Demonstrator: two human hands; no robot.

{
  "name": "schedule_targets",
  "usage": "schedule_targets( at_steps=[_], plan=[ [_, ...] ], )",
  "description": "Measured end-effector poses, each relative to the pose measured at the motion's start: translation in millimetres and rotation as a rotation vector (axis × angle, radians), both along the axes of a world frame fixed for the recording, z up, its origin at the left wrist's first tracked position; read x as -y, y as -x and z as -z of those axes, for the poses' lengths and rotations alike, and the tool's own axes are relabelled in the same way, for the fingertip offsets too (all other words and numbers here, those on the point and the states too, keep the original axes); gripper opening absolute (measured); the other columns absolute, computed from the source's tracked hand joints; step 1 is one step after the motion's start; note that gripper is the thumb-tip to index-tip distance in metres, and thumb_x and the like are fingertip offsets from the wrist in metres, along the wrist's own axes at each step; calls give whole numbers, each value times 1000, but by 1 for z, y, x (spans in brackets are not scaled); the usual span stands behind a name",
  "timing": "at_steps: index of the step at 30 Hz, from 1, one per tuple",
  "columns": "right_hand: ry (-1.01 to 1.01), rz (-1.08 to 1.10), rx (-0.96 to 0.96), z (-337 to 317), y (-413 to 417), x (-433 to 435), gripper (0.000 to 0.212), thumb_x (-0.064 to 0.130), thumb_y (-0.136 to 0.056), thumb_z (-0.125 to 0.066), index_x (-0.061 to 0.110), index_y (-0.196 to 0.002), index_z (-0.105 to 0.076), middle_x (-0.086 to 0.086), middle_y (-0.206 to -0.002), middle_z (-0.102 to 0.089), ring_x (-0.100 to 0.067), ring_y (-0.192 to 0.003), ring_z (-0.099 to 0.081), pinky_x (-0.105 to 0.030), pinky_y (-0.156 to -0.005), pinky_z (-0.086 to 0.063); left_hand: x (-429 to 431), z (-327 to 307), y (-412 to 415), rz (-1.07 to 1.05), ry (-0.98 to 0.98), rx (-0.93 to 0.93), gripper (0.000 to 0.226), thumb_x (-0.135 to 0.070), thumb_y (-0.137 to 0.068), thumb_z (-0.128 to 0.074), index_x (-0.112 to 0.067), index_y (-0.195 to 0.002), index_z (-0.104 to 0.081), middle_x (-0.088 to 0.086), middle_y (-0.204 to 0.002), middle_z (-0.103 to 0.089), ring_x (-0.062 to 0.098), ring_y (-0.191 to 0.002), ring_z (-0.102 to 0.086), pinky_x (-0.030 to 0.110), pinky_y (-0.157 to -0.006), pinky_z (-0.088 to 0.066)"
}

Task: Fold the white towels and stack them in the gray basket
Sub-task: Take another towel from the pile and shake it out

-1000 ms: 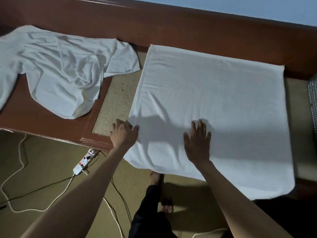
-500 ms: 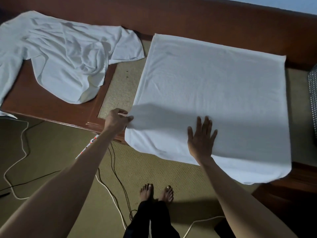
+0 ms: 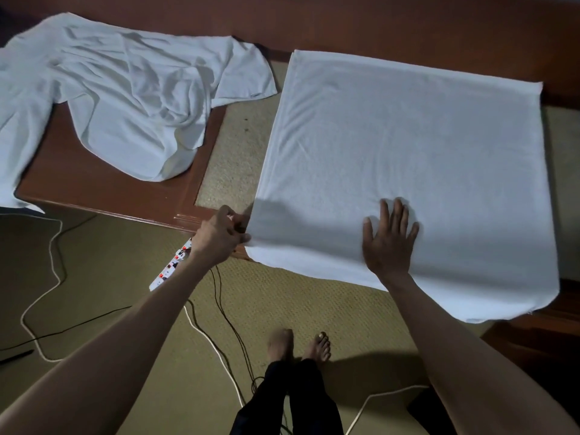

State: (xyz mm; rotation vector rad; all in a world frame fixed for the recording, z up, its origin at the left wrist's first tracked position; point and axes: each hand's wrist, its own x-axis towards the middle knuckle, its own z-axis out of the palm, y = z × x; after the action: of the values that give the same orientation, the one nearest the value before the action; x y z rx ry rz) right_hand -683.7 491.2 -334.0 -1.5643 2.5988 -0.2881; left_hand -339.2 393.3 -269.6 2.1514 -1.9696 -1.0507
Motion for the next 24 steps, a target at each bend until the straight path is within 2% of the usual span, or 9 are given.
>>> schedule_targets(
  at_steps=[2,4,6,8,9,12,15,19,24],
  plan=[
    [24,-1,-11,3,0,-1,60,48,-104,-30,17,-156,-32,-13,-166,-23,-29,-154,-19,-60,-119,-20,-9,0,7,25,179,55,40,-45,-84,-77,-25,-109,-53,-1,-95,-74,30,-87,-67,45,-75,-56],
    [56,3,-16,6,-1,-3,60,48,-104,-31,18,-157,-32,-11,-167,-22,-29,-155,-18,-59,-121,-19,-17,2,24,69,409,-24,30,-46,-93,-62,-21,-107,-55,2,-99,-71,25,-87,-61,42,-72,-53],
    [77,2,-37,8,-1,-3,60,47,-105,-32,18,-157,-33,-11,-167,-23,-29,-155,-20,-58,-121,-19,-19,12,51,213,537,-99,34,-43,-99,-52,-15,-117,-58,7,-117,-65,22,-101,-55,45,-83,-52],
    [77,0,-55,7,-1,-3,59,46,-105,-33,18,-156,-34,-11,-166,-25,-29,-154,-21,-58,-120,-21,-19,27,82,388,486,-109,44,-43,-106,-43,-15,-140,-50,10,-147,-50,26,-131,-47,49,-109,-42],
    [74,-1,-61,6,-1,-3,58,45,-105,-34,18,-156,-35,-11,-166,-25,-29,-154,-21,-57,-120,-22,-19,35,94,468,423,-90,52,-45,-109,-37,-17,-152,-40,8,-162,-36,25,-147,-34,48,-121,-29],
    [72,-4,-67,4,-1,-3,57,43,-104,-36,18,-155,-35,-11,-165,-26,-28,-153,-21,-57,-119,-23,-18,54,98,633,384,62,64,-58,-109,-22,-31,-165,-5,-2,-172,5,18,-159,8,46,-129,-3],
    [64,-3,-61,2,-2,-1,57,43,-103,-35,18,-154,-35,-11,-165,-26,-28,-153,-20,-57,-120,-22,-10,54,60,629,402,178,69,-67,-106,-16,-37,-163,7,-5,-172,11,16,-158,13,46,-128,3],
    [44,13,-58,-2,-4,0,56,43,-102,-34,19,-153,-35,-10,-165,-26,-26,-154,-19,-56,-120,-21,-4,47,15,541,358,243,71,-69,-104,-15,-36,-164,6,-5,-172,10,19,-159,10,48,-127,7],
    [92,11,-101,2,-4,-2,56,44,-105,-32,17,-153,-37,-10,-164,-29,-26,-154,-21,-55,-119,-23,31,37,83,411,400,139,73,-65,-105,-19,-24,-165,-12,1,-173,2,20,-159,7,45,-128,7]
  ],
)
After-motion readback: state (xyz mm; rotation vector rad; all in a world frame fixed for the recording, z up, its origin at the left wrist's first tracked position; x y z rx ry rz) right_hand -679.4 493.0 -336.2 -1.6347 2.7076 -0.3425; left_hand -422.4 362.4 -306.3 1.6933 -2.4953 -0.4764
